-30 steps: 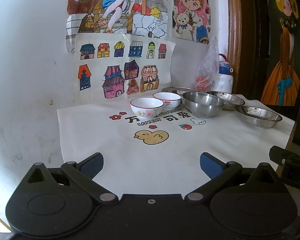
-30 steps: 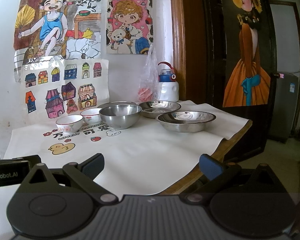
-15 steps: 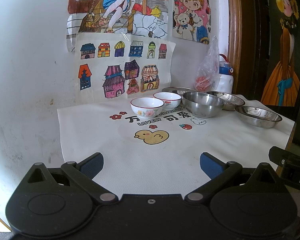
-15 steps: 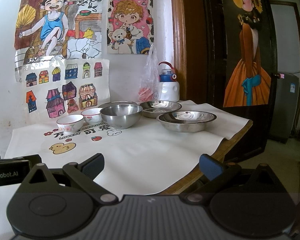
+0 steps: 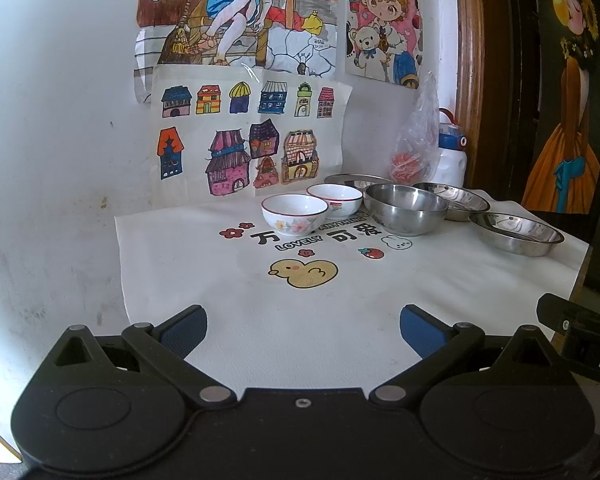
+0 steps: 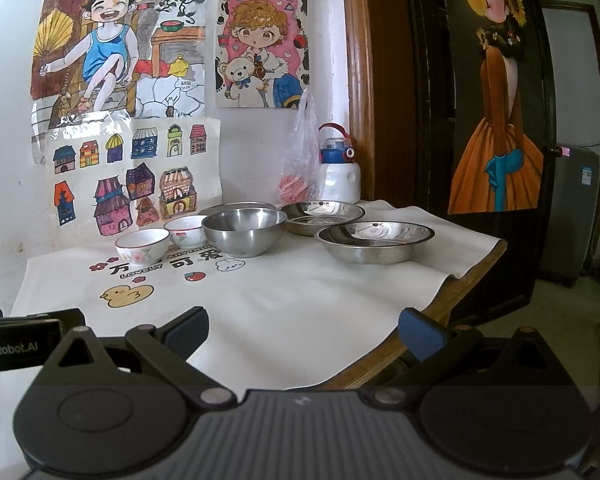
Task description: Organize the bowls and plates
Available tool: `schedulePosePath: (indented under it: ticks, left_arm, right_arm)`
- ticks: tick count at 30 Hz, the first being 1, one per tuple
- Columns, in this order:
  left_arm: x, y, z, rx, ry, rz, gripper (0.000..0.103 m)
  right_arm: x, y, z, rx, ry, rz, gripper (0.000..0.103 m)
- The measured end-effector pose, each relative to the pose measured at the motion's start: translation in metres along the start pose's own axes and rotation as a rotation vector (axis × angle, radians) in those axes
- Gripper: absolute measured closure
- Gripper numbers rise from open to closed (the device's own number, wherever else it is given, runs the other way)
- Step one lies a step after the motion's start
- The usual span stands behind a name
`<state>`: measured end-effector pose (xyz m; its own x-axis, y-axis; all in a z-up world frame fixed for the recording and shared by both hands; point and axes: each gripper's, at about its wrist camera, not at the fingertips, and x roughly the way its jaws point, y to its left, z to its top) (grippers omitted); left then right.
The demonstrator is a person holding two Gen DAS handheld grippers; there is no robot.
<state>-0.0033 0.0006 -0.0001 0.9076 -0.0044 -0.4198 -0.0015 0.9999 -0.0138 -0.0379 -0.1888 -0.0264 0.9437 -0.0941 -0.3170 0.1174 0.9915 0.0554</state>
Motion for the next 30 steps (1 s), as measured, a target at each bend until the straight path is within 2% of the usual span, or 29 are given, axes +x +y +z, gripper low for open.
schedulePosePath:
  ticks: [30]
  left_arm:
    - [-0.0018,-0.0017,0.0003,0.004,-0.002,-0.013,0.001]
  right_arm:
    - [0.0059,0.0001,-0.0005,0.001,0.004,0.014,0.000]
